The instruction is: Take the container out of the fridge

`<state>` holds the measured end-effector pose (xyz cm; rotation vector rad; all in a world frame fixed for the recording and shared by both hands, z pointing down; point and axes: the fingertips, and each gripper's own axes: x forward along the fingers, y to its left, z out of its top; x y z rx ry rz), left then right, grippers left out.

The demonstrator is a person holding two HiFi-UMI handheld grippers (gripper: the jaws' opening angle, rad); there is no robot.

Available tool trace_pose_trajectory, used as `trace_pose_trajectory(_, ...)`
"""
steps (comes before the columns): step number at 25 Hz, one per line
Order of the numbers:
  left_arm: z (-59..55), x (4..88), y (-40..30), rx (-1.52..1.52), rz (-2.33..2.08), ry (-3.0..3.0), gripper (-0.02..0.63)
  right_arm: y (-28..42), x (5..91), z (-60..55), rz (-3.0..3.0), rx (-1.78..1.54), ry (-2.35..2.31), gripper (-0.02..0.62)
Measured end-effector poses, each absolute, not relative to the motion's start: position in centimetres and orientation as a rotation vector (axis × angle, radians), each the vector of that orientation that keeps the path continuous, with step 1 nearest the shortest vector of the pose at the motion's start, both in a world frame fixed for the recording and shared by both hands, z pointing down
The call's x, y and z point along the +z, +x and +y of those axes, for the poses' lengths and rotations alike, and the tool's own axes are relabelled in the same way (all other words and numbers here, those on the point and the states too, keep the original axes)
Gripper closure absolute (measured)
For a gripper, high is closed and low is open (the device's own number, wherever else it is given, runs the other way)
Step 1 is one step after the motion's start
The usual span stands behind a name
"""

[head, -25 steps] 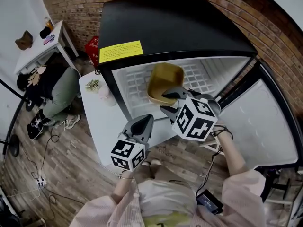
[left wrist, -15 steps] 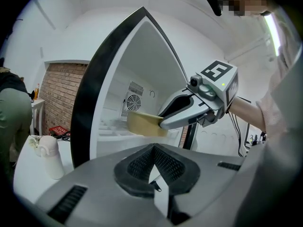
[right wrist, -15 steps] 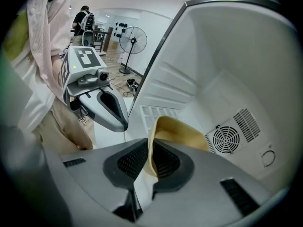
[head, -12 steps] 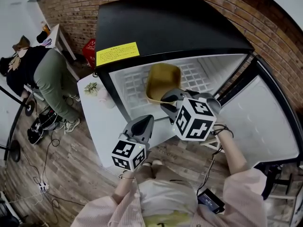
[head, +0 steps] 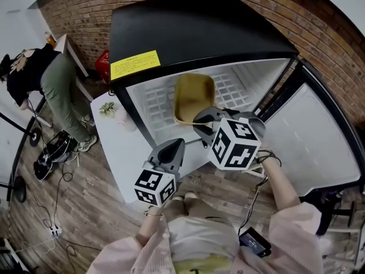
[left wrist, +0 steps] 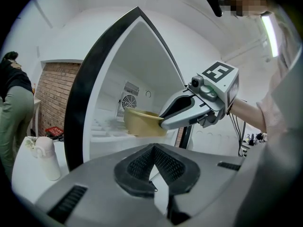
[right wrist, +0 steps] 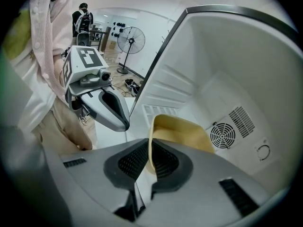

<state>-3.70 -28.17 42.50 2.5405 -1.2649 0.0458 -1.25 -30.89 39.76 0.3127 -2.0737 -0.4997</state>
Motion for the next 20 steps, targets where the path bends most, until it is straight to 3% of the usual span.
trace_pose_trajectory(20, -25.7, 42.1, -2.5, 0.068, -1.15, 2.621, 0.614, 1.7, 38.8, -27.4, -2.086, -0.443, 0.53, 0.571)
